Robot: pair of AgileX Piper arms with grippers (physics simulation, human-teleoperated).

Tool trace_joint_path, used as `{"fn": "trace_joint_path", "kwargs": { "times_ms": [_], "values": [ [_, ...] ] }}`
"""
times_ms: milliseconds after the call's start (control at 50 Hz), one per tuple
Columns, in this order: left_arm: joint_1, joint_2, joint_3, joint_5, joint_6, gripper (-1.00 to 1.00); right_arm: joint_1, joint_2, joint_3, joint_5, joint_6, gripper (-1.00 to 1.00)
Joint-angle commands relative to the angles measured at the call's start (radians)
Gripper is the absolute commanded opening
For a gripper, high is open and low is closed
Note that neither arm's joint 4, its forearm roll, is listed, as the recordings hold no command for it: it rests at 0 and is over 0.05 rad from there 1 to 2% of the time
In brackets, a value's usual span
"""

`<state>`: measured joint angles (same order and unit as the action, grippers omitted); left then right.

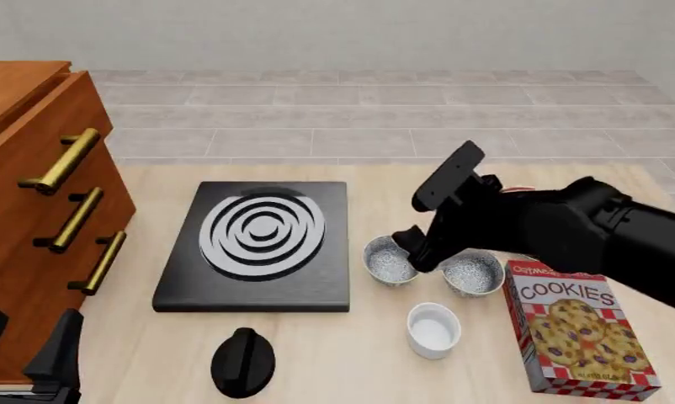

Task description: Pick the akita bowl from table center and place it on the plate.

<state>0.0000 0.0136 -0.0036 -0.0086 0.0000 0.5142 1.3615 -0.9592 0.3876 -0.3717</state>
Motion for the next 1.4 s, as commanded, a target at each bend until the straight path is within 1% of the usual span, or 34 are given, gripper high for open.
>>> {"fn": "trace_joint_path", "kwargs": {
  "times_ms": [20, 80, 120, 160, 180, 240, 260, 340, 480, 580, 660, 1020, 1280, 1320, 1400],
  "values": [
    [0.0, 0.0, 0.0, 0.0, 0.0, 1.0, 0.031, 0.113, -0.044, 0.008, -0.013, 1.0],
    [0.0, 0.0, 0.0, 0.0, 0.0, 1.0, 0.044, 0.139, -0.051, 0.015, -0.007, 1.0],
    [0.0, 0.001, 0.0, 0.0, 0.0, 1.0, 0.047, 0.155, -0.053, 0.017, -0.022, 1.0],
    [0.0, 0.0, 0.0, 0.0, 0.0, 1.0, 0.051, 0.161, -0.056, 0.017, -0.02, 1.0],
    [0.0, 0.0, 0.0, 0.0, 0.0, 1.0, 0.051, 0.166, -0.057, 0.007, -0.048, 1.0],
    [0.0, 0.0, 0.0, 0.0, 0.0, 1.0, 0.056, 0.182, -0.059, 0.011, -0.054, 1.0],
    [0.0, 0.0, 0.0, 0.0, 0.0, 1.0, 0.057, 0.186, -0.062, 0.01, -0.047, 1.0],
    [0.0, 0.0, 0.0, 0.0, 0.0, 1.0, 0.046, 0.215, -0.072, 0.004, -0.062, 1.0],
    [0.0, 0.0, 0.0, 0.0, 0.0, 1.0, 0.044, 0.259, -0.079, -0.002, -0.069, 1.0],
    [0.0, 0.0, 0.0, 0.0, 0.0, 1.0, 0.026, 0.292, -0.086, -0.012, -0.091, 1.0],
    [0.0, 0.0, 0.0, 0.0, 0.0, 1.0, 0.022, 0.302, -0.091, -0.012, -0.095, 1.0],
    [0.0, 0.0, 0.0, 0.0, 0.0, 1.0, 0.013, 0.407, -0.119, -0.042, -0.075, 1.0],
    [0.0, 0.001, 0.0, 0.0, 0.0, 1.0, 0.034, 0.445, -0.128, -0.036, -0.065, 1.0],
    [0.0, 0.001, 0.0, 0.0, 0.0, 1.0, 0.033, 0.46, -0.127, -0.042, -0.074, 1.0],
    [0.0, -0.001, 0.0, 0.0, 0.0, 1.0, 0.047, 0.472, -0.126, -0.04, -0.061, 1.0]
  ]
}}
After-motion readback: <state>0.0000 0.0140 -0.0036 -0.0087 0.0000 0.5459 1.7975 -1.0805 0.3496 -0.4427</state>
